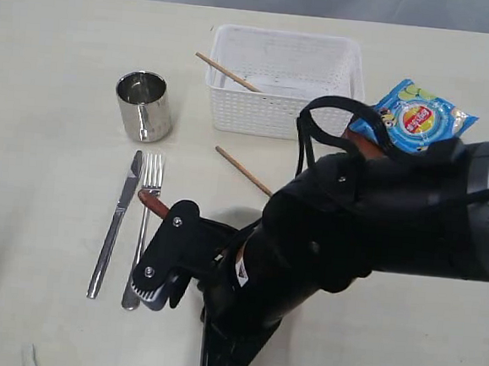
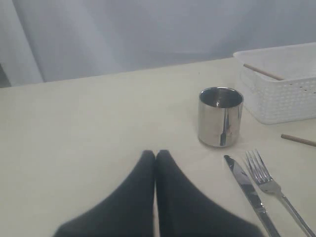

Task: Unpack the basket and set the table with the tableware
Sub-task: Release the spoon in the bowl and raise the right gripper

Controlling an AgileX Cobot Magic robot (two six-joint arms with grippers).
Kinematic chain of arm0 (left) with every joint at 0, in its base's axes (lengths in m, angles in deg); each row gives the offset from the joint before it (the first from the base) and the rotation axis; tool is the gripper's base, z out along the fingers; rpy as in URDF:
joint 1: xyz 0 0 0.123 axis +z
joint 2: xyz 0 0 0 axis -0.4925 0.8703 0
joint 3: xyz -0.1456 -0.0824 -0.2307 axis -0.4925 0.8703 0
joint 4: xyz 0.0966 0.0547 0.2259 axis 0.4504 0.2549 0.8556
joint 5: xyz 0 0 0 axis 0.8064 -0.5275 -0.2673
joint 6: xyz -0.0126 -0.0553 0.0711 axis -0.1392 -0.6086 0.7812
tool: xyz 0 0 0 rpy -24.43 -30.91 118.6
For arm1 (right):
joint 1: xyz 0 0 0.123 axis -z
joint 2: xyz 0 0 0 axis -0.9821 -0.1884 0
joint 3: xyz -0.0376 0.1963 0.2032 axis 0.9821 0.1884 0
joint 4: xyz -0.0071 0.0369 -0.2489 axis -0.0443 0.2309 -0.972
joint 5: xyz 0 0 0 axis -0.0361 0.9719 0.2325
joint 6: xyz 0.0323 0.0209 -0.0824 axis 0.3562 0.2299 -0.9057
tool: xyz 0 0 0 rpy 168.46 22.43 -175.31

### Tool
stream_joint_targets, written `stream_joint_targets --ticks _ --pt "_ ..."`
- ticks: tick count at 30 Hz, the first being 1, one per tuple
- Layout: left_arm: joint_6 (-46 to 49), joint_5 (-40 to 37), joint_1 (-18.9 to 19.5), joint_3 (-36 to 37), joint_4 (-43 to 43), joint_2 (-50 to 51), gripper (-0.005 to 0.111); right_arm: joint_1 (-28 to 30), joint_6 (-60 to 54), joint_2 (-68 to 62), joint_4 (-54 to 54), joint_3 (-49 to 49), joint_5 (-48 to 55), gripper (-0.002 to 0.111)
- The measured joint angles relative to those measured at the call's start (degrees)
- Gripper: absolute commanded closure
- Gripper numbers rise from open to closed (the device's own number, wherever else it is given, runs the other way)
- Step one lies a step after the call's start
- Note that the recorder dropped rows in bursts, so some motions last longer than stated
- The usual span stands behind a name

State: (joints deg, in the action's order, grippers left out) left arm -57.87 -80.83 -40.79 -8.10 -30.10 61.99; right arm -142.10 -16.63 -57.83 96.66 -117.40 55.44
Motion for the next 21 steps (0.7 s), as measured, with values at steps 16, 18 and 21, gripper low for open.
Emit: stream_joint_targets --ticks 16,18,21 --pt "0.0 0.0 0.0 0.0 0.0 0.0 0.107 4.3 5.2 0.0 -7.1 -2.5 -0.7 0.109" --pt "0.0 0.0 0.0 0.0 0.0 0.0 0.107 4.4 5.4 0.0 -7.1 -2.5 -0.5 0.109" --pt "0.0 0.0 0.0 0.0 0.0 0.0 0.107 4.0 5.4 0.0 -6.9 -2.5 0.1 0.109"
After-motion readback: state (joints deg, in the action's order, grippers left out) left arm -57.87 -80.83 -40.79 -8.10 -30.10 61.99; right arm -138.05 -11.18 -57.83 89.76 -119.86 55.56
